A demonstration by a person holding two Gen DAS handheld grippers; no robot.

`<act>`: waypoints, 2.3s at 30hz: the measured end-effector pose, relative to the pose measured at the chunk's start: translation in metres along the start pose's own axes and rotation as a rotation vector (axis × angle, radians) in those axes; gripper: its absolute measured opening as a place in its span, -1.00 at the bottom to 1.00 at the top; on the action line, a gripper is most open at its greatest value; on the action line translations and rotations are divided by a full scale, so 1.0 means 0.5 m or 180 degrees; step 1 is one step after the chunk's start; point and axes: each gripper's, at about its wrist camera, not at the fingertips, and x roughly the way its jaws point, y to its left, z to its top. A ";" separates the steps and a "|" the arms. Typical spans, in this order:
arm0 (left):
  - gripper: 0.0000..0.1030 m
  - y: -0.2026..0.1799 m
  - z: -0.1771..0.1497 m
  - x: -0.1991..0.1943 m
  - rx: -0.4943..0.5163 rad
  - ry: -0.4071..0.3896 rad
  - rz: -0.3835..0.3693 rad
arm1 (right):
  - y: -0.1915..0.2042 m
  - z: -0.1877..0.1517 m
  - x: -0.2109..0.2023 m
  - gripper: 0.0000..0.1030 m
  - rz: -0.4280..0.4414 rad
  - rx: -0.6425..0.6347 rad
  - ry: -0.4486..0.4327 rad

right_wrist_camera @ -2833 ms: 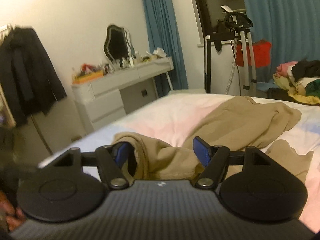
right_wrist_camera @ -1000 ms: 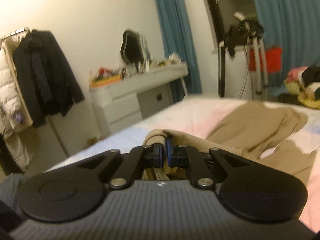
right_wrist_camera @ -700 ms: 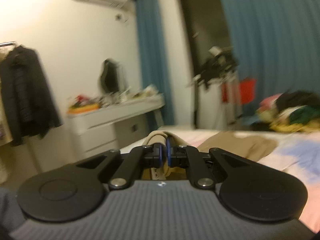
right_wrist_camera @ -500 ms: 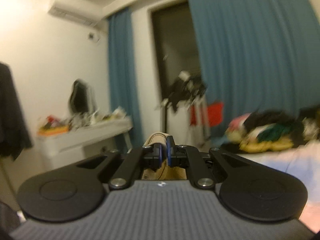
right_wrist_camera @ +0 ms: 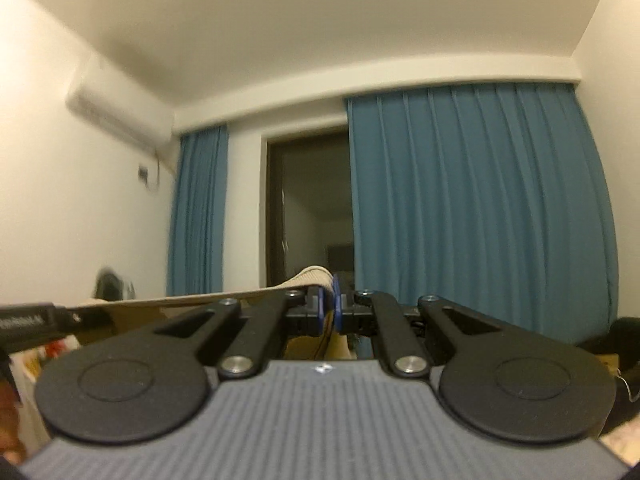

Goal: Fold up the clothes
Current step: 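Lift the shirt high with both grippers to shake it out, then lower the shirt onto the bed and open both grippers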

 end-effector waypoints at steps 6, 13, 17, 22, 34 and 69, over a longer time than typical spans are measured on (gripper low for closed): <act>-0.92 -0.082 0.160 -0.080 -0.0041 -0.0219 -0.0083 | 0.013 0.141 -0.090 -0.85 0.0102 -0.0074 -0.0126; -0.91 -0.128 0.192 -0.220 -0.0127 -0.0080 -0.0265 | -0.003 0.124 -0.194 -0.84 0.0051 -0.0132 -0.0085; -0.91 -0.115 0.087 -0.177 -0.0157 0.0186 -0.0260 | -0.030 0.044 -0.201 -0.84 -0.0024 -0.0072 0.0159; -0.91 -0.040 -0.082 -0.120 -0.0219 0.0604 -0.0183 | -0.078 -0.071 -0.127 -0.84 -0.0175 0.0079 0.0511; -0.90 0.106 -0.399 0.472 -0.0003 0.0817 0.0320 | -0.207 -0.370 0.371 -0.84 -0.0780 -0.0036 0.0888; 0.96 0.386 -0.994 0.574 0.0253 0.2458 0.0362 | -0.307 -0.993 0.512 0.47 -0.0458 0.0452 0.2360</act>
